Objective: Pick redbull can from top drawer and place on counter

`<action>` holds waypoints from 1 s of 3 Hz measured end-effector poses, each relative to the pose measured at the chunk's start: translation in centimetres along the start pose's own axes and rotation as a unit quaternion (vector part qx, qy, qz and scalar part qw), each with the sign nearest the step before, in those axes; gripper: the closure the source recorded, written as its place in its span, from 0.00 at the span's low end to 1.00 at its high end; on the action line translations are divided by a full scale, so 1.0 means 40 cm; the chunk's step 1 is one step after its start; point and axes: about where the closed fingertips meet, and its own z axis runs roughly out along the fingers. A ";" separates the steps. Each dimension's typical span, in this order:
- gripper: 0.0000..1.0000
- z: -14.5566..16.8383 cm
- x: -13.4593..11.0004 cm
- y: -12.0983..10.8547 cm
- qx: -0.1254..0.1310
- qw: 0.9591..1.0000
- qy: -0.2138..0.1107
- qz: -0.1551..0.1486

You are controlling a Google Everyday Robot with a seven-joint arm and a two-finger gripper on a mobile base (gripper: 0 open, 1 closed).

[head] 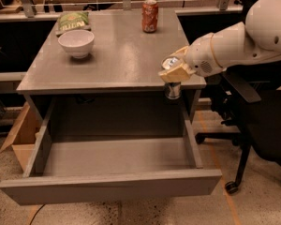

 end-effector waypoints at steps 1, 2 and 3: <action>1.00 -0.037 -0.075 -0.067 -0.003 1.000 0.007 -0.011; 1.00 -0.072 -0.139 -0.103 -0.010 1.000 0.007 -0.018; 1.00 -0.042 -0.172 -0.124 -0.038 0.999 0.002 -0.002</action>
Offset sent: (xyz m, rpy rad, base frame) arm 0.0440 -0.0040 0.1076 -0.0330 -0.0139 0.0476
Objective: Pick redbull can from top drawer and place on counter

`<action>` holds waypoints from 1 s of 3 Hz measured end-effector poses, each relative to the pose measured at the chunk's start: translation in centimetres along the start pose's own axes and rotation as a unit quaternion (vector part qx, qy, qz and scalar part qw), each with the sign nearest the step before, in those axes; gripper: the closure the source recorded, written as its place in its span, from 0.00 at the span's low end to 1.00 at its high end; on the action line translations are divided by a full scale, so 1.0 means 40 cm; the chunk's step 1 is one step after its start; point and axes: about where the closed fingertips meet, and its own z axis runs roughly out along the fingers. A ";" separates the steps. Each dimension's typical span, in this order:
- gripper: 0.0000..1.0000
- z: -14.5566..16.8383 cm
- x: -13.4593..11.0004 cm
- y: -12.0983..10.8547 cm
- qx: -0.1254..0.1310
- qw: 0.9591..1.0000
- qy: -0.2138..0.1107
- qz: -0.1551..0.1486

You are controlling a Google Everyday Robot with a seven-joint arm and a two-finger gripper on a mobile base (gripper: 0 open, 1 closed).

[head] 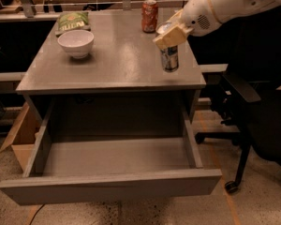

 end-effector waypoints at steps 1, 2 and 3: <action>1.00 0.065 -0.017 -0.023 -0.035 0.999 -0.017 0.028; 1.00 0.065 -0.017 -0.023 -0.035 0.999 -0.017 0.028; 1.00 0.082 -0.009 -0.021 -0.035 0.999 -0.024 0.034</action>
Offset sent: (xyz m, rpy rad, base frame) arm 0.0145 0.0171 -0.0083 0.0475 0.0650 0.0206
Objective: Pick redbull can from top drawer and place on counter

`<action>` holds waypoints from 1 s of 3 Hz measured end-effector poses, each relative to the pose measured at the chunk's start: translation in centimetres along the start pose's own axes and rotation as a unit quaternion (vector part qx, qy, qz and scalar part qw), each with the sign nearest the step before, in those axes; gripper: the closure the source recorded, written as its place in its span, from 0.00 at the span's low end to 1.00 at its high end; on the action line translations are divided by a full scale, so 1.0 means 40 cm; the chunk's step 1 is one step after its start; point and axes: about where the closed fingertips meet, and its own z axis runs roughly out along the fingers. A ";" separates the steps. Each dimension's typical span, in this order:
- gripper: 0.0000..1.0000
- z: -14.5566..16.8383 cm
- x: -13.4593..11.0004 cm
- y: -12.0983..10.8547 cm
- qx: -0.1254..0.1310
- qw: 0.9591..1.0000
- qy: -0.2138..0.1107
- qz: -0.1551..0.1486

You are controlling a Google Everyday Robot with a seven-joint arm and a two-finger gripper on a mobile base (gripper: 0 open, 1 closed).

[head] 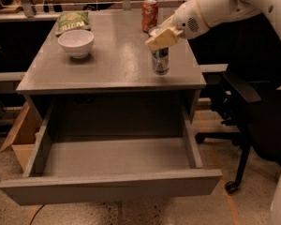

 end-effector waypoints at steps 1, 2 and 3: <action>1.00 0.038 0.012 -0.015 0.002 1.000 -0.024 0.014; 1.00 0.064 0.018 -0.027 0.002 0.999 -0.034 0.019; 1.00 0.093 0.027 -0.043 -0.001 0.999 -0.042 0.023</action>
Offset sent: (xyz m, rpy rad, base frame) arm 0.0246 0.0121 -0.0263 0.0991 0.0033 -0.0375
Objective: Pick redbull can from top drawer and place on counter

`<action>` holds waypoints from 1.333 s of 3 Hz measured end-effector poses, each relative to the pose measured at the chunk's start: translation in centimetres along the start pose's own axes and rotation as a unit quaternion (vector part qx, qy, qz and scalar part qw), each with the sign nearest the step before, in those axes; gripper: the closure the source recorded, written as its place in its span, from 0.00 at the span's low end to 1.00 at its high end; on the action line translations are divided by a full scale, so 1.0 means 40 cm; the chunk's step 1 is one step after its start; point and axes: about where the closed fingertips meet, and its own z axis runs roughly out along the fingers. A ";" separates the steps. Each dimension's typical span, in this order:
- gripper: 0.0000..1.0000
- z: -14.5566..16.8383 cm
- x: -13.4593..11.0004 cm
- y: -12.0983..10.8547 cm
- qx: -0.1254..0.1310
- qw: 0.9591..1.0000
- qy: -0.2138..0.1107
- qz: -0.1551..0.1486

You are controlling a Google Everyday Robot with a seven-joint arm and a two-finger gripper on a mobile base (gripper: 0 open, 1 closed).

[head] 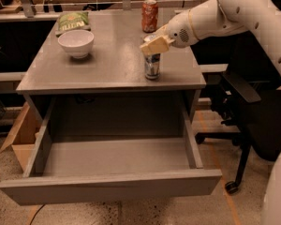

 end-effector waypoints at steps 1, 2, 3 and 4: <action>1.00 0.015 0.014 -0.009 0.004 1.000 -0.010 0.002; 0.82 0.022 0.013 -0.007 0.002 1.000 -0.010 0.002; 0.58 0.026 0.012 -0.006 0.000 1.000 -0.010 0.002; 0.36 0.025 0.010 -0.005 0.000 1.000 -0.010 0.002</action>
Offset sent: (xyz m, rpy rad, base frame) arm 0.0039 0.0008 -0.0071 0.0174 -0.0073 -0.0084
